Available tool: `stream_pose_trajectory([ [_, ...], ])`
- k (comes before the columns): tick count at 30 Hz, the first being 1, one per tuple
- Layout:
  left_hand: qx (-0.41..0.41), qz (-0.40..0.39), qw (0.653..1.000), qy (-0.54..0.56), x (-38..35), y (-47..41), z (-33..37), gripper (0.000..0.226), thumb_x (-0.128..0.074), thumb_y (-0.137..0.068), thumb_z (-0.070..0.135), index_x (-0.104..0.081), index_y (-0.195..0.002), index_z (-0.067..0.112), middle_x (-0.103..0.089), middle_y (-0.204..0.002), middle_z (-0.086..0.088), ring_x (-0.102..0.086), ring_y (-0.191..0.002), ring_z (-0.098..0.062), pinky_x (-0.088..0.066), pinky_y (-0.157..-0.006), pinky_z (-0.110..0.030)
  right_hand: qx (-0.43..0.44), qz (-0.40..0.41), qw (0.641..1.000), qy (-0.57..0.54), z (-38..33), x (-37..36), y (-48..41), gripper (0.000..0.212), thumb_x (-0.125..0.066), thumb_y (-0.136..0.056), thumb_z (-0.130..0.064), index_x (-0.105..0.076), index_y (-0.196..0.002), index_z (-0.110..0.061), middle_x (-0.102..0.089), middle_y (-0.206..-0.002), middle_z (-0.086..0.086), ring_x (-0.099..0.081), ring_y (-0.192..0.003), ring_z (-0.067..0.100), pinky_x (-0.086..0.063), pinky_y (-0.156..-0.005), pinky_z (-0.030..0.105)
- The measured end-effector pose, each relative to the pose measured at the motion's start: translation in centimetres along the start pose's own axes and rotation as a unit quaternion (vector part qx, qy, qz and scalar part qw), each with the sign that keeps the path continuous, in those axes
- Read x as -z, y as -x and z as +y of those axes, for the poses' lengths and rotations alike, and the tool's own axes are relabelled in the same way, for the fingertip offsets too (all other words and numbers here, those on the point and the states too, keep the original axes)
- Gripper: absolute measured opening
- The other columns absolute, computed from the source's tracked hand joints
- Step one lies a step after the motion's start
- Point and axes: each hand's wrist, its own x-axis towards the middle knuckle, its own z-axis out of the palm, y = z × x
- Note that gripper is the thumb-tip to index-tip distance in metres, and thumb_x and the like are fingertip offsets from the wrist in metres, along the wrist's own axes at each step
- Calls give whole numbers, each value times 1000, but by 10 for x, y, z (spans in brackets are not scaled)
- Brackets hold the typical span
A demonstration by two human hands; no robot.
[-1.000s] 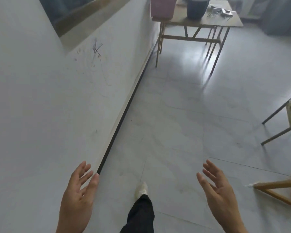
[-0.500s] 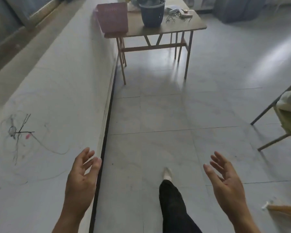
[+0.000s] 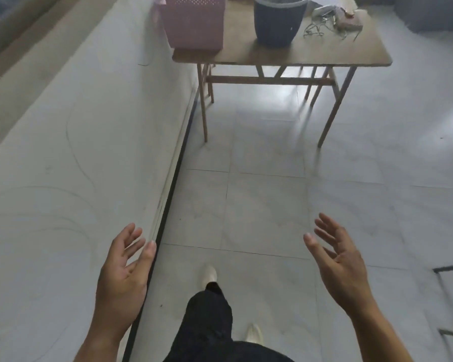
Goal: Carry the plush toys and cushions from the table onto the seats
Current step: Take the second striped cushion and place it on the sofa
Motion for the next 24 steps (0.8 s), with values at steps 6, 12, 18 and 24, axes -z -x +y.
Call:
stream_pose_trajectory([
  [6, 6, -16, 1000, 17, -83, -201, 21, 48, -62, -98, 20, -48, -144, 24, -59, -139, 8, -57, -119, 4, -41, -88, -15, -12, 24, 999, 27, -26, -50, -198, 59, -70, -93, -24, -48, -148, -23, -59, -140, -5, -59, -121, 8, -51, -100, 32],
  [12, -36, -47, 998, 11, -149, -400, 135, 43, -62, -98, 19, -50, -139, 26, -61, -135, 7, -59, -117, 2, -48, -97, -28, -29, 82, 996, 17, -105, -49, -367, 59, -69, -93, -24, -48, -148, -23, -59, -142, -2, -59, -126, 15, -49, -101, 35],
  [18, -72, -75, 994, -14, -242, -550, 222, 45, -62, -96, 26, -51, -139, 27, -62, -134, 4, -62, -118, -9, -48, -103, -39, -48, 146, 988, -6, -132, -45, -511, 57, -68, -93, -31, -47, -146, -30, -56, -137, -13, -58, -121, 8, -47, -97, 28],
  [24, -66, -59, 996, -33, -362, -668, 265, 47, -61, -99, 19, -48, -143, 24, -60, -135, 3, -60, -120, -12, -48, -105, -39, -70, 133, 988, -29, -122, -39, -702, 56, -69, -94, -30, -48, -146, -29, -57, -139, -10, -56, -121, 10, -51, -103, 37],
])
